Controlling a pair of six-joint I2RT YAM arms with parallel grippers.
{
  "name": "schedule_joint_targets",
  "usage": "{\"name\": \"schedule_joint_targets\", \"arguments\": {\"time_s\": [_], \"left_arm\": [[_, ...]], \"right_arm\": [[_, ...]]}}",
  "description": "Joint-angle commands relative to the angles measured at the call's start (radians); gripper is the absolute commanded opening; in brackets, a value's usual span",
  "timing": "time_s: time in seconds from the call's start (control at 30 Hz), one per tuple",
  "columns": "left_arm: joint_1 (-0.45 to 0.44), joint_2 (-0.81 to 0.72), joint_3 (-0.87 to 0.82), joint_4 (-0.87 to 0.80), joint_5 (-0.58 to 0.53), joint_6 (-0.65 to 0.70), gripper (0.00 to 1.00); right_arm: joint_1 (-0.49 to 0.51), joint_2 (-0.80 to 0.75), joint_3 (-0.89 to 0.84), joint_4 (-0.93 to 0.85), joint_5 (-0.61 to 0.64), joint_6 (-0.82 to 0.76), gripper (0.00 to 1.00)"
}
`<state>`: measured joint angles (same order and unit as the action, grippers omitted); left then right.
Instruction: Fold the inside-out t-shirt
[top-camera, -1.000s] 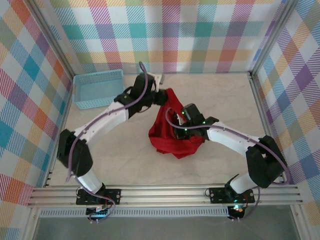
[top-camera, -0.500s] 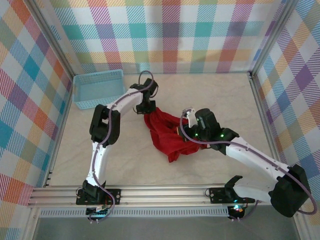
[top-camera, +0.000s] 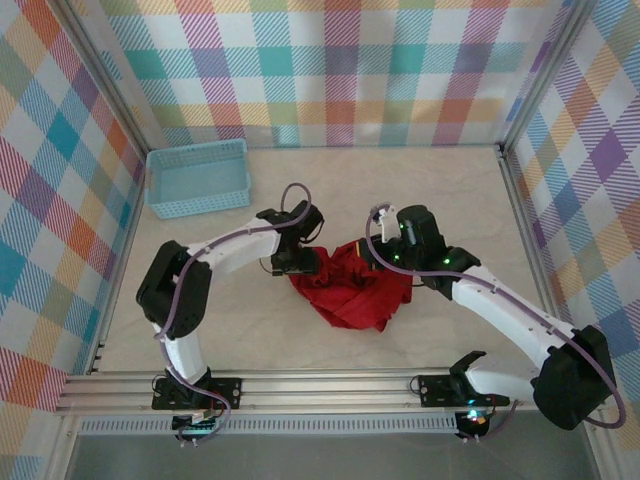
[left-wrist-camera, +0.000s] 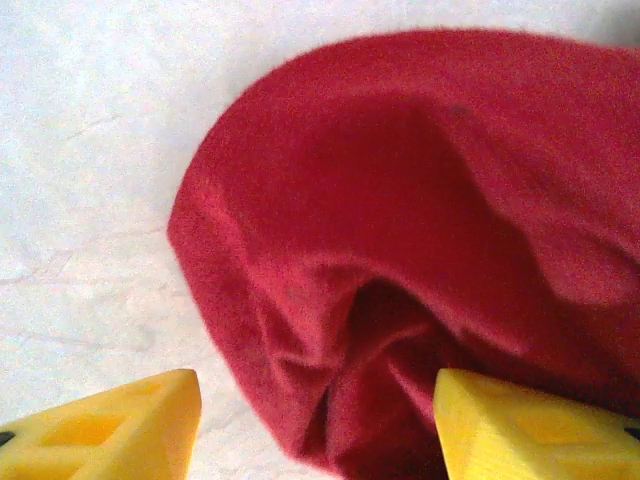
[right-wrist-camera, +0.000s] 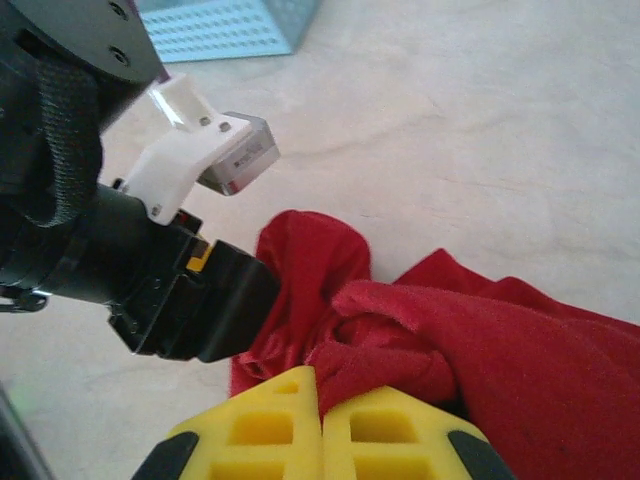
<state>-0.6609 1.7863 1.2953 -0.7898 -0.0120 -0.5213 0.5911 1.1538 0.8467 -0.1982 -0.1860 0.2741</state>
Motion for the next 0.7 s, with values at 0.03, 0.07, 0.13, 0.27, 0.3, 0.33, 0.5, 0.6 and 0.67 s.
{"name": "schedule_joint_targets", "arguments": {"time_s": [0.03, 0.07, 0.13, 0.27, 0.3, 0.33, 0.5, 0.6, 0.67], "left_arm": [[-0.009, -0.145, -0.028, 0.086, -0.03, -0.022, 0.68], [-0.009, -0.179, -0.034, 0.119, -0.033, -0.019, 0.69], [-0.011, -0.228, -0.055, 0.214, 0.005, -0.007, 0.73], [-0.059, -0.266, -0.085, 0.336, 0.043, 0.087, 0.73], [-0.083, -0.276, -0.096, 0.361, 0.049, 0.115, 0.73], [-0.101, -0.287, -0.107, 0.378, 0.053, 0.137, 0.74], [-0.165, -0.287, -0.16, 0.462, 0.207, 0.261, 0.8], [-0.188, -0.21, -0.128, 0.426, 0.202, 0.292, 0.78], [-0.192, -0.168, -0.121, 0.436, 0.224, 0.294, 0.79]], "right_arm": [[0.002, -0.14, 0.025, 0.078, -0.14, -0.078, 0.0], [0.002, -0.184, 0.01, 0.077, -0.139, -0.092, 0.0], [0.0, -0.263, -0.031, 0.066, -0.096, -0.099, 0.0], [0.001, -0.367, -0.12, 0.01, -0.029, -0.086, 0.0], [0.002, -0.379, -0.147, 0.005, -0.022, -0.07, 0.0], [0.002, -0.388, -0.168, 0.006, -0.02, -0.053, 0.0], [0.001, -0.423, -0.264, 0.055, -0.028, 0.014, 0.0], [0.001, -0.422, -0.279, 0.072, -0.029, 0.024, 0.0], [0.002, -0.415, -0.276, 0.071, -0.031, 0.025, 0.0]]}}
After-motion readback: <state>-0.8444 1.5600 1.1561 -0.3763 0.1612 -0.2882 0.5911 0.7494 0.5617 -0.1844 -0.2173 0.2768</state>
